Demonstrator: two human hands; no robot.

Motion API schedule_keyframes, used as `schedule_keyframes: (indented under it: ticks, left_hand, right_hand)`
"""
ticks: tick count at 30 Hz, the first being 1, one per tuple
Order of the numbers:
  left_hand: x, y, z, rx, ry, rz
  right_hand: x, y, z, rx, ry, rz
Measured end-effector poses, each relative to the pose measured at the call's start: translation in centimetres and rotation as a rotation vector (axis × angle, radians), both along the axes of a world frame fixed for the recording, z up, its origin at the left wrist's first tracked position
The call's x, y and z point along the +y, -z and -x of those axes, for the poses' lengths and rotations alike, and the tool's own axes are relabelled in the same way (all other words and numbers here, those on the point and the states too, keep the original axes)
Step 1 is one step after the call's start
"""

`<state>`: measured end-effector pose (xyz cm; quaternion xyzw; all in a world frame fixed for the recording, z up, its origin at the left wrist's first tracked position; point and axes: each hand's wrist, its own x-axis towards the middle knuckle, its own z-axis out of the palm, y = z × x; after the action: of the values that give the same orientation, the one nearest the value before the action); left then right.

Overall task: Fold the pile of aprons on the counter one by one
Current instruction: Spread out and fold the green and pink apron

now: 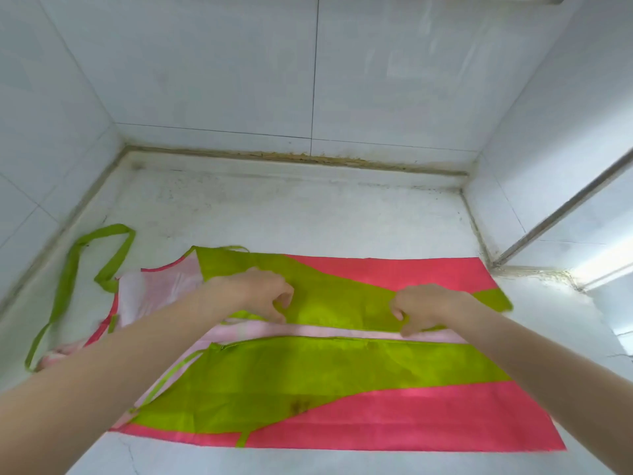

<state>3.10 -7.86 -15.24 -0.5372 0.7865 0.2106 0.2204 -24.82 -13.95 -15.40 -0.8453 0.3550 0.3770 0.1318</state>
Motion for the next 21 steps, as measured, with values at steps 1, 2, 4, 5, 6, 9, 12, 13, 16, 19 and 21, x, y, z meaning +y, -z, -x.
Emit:
schedule_keyframes:
  ticks: [1,2,4,5,6,9,12,13,16,19,21]
  left_hand:
    - [0.4,0.8,-0.4,0.008,-0.025,0.006]
    - [0.8,1.4,-0.9,0.023,-0.051,0.066]
    - [1.1,2.1,-2.1,0.048,-0.137,0.252]
    - [1.1,2.5,-2.8,0.041,-0.188,0.334]
    - [1.1,2.9,-3.6,0.026,-0.249,0.380]
    - [1.5,3.7,-5.1,0.012,-0.488,0.334]
    - [3.1,4.8,-6.4,0.140,-0.543,0.190]
    - [3.8,5.0,-6.7,0.200,-0.526,0.115]
    - [5.2,5.2,-7.4,0.263,-0.426,0.009]
    - [5.4,5.4,-8.1,0.181,-0.376,-0.005]
    - [5.1,5.6,-8.0,0.165,-0.337,0.038]
  right_hand:
    - [0.2,0.4,-0.1,0.028,0.026,-0.022]
    - [0.2,0.6,-0.4,-0.002,0.074,-0.016]
    - [-0.2,0.8,-1.9,-0.165,0.105,0.065]
    - [-0.4,0.8,-2.9,-0.235,0.112,0.106]
    - [-0.6,0.9,-4.5,-0.302,0.110,0.118]
    - [-0.2,1.3,-10.1,-0.433,-0.021,0.146]
    - [1.3,2.5,-16.2,-0.458,-0.379,0.220]
    - [1.9,3.1,-17.7,-0.439,-0.455,0.226]
    - [2.7,3.6,-19.8,-0.352,-0.455,0.253]
    - [1.4,2.5,-18.6,-0.138,-0.405,0.301]
    - [0.3,0.5,-16.2,-0.009,-0.312,0.294]
